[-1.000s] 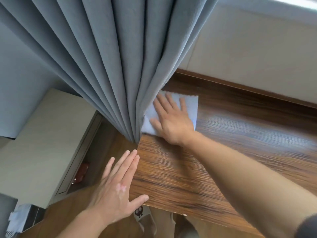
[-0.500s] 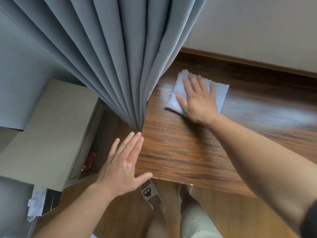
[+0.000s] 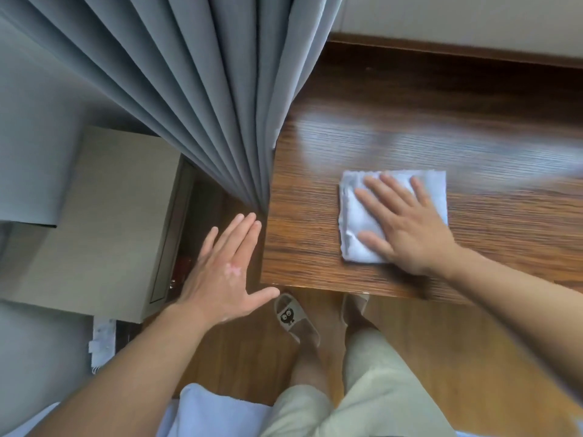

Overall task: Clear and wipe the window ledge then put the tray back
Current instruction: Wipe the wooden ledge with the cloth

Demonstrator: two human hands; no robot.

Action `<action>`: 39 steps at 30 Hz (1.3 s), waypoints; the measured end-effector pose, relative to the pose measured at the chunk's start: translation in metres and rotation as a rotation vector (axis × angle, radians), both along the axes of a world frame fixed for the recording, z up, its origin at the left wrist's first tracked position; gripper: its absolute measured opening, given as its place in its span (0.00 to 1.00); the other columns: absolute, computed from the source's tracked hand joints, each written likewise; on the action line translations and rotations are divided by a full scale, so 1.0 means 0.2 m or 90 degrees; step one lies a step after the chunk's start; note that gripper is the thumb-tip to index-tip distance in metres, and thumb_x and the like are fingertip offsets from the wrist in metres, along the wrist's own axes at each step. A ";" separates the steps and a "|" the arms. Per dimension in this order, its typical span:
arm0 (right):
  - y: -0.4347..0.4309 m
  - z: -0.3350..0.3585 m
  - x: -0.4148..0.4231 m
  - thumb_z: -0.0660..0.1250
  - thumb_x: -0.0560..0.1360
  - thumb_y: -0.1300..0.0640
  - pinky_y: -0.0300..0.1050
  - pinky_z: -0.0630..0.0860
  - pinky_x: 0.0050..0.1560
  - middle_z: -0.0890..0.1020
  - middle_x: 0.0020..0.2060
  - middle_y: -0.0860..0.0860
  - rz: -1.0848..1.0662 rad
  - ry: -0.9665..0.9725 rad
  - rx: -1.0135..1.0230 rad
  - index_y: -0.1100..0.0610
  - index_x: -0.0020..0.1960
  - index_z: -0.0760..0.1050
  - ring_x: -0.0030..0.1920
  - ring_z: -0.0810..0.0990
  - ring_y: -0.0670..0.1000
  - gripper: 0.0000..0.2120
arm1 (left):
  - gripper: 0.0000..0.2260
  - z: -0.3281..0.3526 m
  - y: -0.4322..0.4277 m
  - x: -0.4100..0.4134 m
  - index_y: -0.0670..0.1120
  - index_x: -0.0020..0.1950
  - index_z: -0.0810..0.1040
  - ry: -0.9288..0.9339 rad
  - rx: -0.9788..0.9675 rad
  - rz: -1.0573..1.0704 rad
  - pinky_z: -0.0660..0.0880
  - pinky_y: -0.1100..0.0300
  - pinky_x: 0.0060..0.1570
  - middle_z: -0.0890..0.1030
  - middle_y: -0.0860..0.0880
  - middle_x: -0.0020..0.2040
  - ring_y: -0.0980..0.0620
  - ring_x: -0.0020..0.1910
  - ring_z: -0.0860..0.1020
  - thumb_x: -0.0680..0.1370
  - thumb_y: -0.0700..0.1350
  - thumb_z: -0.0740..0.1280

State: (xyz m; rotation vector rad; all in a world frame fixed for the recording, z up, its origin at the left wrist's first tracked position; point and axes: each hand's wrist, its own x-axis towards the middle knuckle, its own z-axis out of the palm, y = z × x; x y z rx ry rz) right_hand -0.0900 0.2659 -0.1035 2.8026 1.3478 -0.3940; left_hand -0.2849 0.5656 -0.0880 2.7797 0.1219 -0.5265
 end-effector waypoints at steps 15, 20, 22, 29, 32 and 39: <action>0.54 -0.04 -0.62 0.49 0.83 0.32 0.70 0.41 0.78 0.54 0.83 0.54 0.067 -0.002 0.077 0.52 0.84 0.51 0.83 0.49 0.59 0.37 | 0.57 0.08 0.04 0.01 0.44 0.84 0.48 -0.040 -0.037 -0.099 0.54 0.36 0.78 0.48 0.48 0.85 0.51 0.83 0.45 0.67 0.77 0.64; -0.01 -0.04 -0.50 0.52 0.81 0.29 0.69 0.56 0.77 0.61 0.81 0.52 -0.009 -0.048 0.062 0.50 0.82 0.60 0.81 0.60 0.57 0.37 | 0.57 0.08 0.03 0.05 0.46 0.84 0.48 -0.033 -0.006 -0.129 0.52 0.36 0.79 0.48 0.48 0.85 0.51 0.83 0.44 0.68 0.80 0.58; -0.33 -0.02 -0.42 0.51 0.81 0.29 0.69 0.58 0.76 0.63 0.80 0.53 -0.060 -0.051 0.027 0.50 0.81 0.61 0.80 0.62 0.59 0.36 | 0.55 0.07 0.01 0.08 0.46 0.84 0.48 -0.037 0.000 -0.141 0.53 0.35 0.79 0.49 0.48 0.85 0.49 0.83 0.45 0.69 0.81 0.56; -0.63 0.00 -0.34 0.51 0.80 0.31 0.71 0.56 0.76 0.62 0.81 0.55 -0.397 -0.027 -0.029 0.51 0.81 0.62 0.80 0.59 0.60 0.36 | 0.42 0.03 -0.16 0.24 0.48 0.83 0.56 -0.065 0.032 -0.199 0.52 0.36 0.79 0.53 0.44 0.84 0.45 0.83 0.48 0.76 0.74 0.49; -0.23 -0.01 -0.46 0.55 0.79 0.35 0.72 0.54 0.76 0.59 0.82 0.55 -0.471 -0.057 0.023 0.53 0.82 0.60 0.81 0.56 0.62 0.37 | 0.39 0.03 -0.22 0.36 0.47 0.82 0.59 -0.085 0.069 -0.207 0.48 0.34 0.78 0.56 0.42 0.83 0.42 0.83 0.50 0.78 0.71 0.50; 0.23 -0.01 -0.66 0.57 0.81 0.37 0.70 0.48 0.77 0.55 0.83 0.53 -0.316 -0.015 0.096 0.51 0.83 0.57 0.83 0.48 0.59 0.35 | 0.35 0.03 -0.23 0.52 0.45 0.80 0.64 -0.105 0.047 -0.183 0.45 0.45 0.79 0.57 0.41 0.82 0.46 0.83 0.49 0.76 0.61 0.57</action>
